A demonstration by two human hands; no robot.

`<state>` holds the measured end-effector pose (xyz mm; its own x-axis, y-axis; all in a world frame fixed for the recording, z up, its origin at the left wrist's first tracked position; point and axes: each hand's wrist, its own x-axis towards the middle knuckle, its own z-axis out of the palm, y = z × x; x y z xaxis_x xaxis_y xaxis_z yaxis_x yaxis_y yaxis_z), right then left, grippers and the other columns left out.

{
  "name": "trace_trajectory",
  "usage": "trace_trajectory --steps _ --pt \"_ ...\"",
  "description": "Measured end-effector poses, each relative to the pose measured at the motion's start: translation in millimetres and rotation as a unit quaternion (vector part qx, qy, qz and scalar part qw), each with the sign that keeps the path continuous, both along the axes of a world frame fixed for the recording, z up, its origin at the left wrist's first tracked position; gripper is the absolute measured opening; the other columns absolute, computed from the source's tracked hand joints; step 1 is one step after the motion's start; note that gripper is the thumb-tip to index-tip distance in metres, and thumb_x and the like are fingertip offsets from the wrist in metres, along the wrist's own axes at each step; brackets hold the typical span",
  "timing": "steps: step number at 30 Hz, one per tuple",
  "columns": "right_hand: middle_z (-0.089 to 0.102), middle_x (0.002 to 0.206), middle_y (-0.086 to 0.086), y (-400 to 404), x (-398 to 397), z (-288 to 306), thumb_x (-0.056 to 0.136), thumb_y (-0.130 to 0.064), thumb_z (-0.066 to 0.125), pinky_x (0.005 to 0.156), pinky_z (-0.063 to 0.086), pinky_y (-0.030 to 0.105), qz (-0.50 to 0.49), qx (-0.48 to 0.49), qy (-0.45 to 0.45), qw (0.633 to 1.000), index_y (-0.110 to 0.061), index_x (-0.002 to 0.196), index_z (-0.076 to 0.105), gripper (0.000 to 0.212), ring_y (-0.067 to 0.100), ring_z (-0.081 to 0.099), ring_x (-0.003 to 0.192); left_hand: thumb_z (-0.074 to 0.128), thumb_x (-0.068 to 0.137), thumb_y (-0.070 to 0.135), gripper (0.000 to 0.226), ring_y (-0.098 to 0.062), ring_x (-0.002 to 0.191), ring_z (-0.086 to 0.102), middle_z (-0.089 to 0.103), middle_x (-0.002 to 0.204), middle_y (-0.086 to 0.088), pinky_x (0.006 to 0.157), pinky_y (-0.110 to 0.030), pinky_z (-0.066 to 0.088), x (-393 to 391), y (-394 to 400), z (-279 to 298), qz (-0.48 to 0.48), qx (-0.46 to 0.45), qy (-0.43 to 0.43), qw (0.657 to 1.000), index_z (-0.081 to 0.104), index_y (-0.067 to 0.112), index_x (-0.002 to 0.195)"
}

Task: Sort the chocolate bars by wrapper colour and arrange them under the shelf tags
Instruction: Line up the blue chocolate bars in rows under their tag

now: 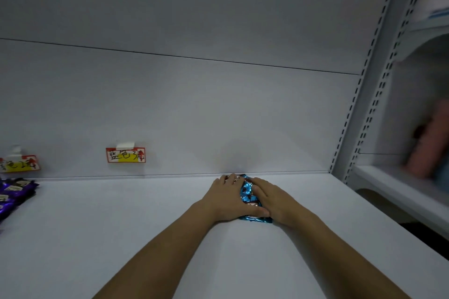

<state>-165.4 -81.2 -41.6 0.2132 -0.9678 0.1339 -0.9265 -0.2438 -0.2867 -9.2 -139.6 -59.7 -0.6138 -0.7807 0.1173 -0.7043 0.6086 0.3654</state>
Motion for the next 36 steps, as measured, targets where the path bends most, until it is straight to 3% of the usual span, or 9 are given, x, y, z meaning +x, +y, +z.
trace_trajectory --steps 5,8,10,12,14,17,22,30,36 --pt "0.057 0.124 -0.009 -2.3 -12.7 -0.7 0.106 -0.03 0.033 0.088 0.039 0.006 -0.046 -0.01 -0.188 0.981 -0.028 0.124 0.052 0.027 -0.004 0.054 0.103 0.052 0.064 0.087 0.102 -0.019 0.143 0.018 0.029 0.151 0.005 0.116 -0.051 0.018 -10.4 -5.5 0.8 0.009 -0.004 0.042 0.999 0.028 0.031 0.146" --pt "0.056 0.126 -0.008 0.7 -24.5 5.9 0.103 -0.036 0.042 0.093 0.047 0.023 -0.113 -0.024 -0.291 0.95 -0.025 0.13 0.056 0.032 0.007 0.058 0.109 0.052 0.062 0.083 0.099 -0.017 0.147 0.003 0.02 0.156 0.006 0.119 -0.049 0.01 -0.9 -1.8 9.0 0.02 0.0 0.1 0.995 0.034 0.031 0.144" --pt "0.064 0.114 -0.006 7.5 -32.7 12.2 0.099 -0.029 0.052 0.076 0.056 0.026 -0.136 -0.031 -0.342 0.929 -0.025 0.114 0.066 0.021 0.006 0.066 0.094 0.066 0.063 0.074 0.077 -0.008 0.139 0.02 0.034 0.143 0.014 0.111 -0.026 0.028 14.5 0.1 18.1 0.015 0.06 0.185 0.981 0.053 0.036 0.129" --pt "0.071 0.096 -0.007 13.2 -38.1 17.3 0.094 -0.025 0.061 0.063 0.053 0.019 -0.117 -0.022 -0.321 0.94 -0.028 0.094 0.071 0.011 0.003 0.067 0.083 0.078 0.068 0.057 0.039 0.005 0.109 0.044 0.052 0.116 0.02 0.085 -0.01 0.039 29.7 -1.1 28.2 0.003 0.109 0.239 0.965 0.069 0.038 0.102" --pt "0.072 0.086 -0.016 17.6 -35.7 21.5 0.088 -0.029 0.069 0.06 0.047 0.014 -0.086 -0.006 -0.269 0.959 -0.032 0.086 0.074 0.006 -0.003 0.064 0.079 0.081 0.073 0.041 0.011 0.008 0.08 0.053 0.067 0.089 0.016 0.068 -0.015 0.04 39.8 -6.2 37.0 -0.018 0.116 0.19 0.975 0.075 0.035 0.081" --pt "0.066 0.083 -0.025 17.1 -24.1 19.2 0.08 -0.034 0.077 0.056 0.042 0.007 -0.054 0.023 -0.214 0.975 -0.04 0.085 0.074 0.008 -0.007 0.06 0.078 0.084 0.071 0.032 0.01 0.007 0.061 0.055 0.069 0.072 0.015 0.054 -0.006 0.038 45.3 -5.8 41.6 -0.06 0.157 0.096 0.981 0.076 0.036 0.075" --pt "0.059 0.097 -0.017 12.8 -13.8 11.5 0.076 -0.031 0.081 0.068 0.041 0.015 -0.053 0.014 -0.15 0.987 -0.032 0.082 0.07 0.013 0.003 0.058 0.09 0.085 0.068 0.03 0.017 0.005 0.06 0.055 0.069 0.074 0.017 0.057 -0.01 0.039 45.1 -8.1 42.6 -0.061 0.132 0.021 0.989 0.074 0.039 0.075" --pt "0.073 0.083 -0.004 26.0 -32.2 34.5 0.082 -0.016 0.077 0.058 0.05 0.013 -0.05 0.016 -0.336 0.94 -0.027 0.085 0.072 0.012 0.002 0.068 0.076 0.083 0.073 0.028 0.017 0.0 0.07 0.057 0.065 0.069 0.019 0.063 -0.021 0.037 47.4 -8.8 46.7 -0.038 0.147 -0.017 0.988 0.069 0.036 0.079" --pt "0.073 0.078 -0.008 28.9 -26.8 30.4 0.076 -0.026 0.081 0.054 0.046 0.012 -0.023 0.151 -0.213 0.965 -0.028 0.082 0.075 0.008 0.001 0.063 0.064 0.081 0.076 0.024 0.009 -0.004 0.071 0.065 0.072 0.094 0.004 0.062 -0.016 0.049 54.7 -12.4 45.2 -0.006 0.204 0.085 0.975 0.076 0.023 0.083"
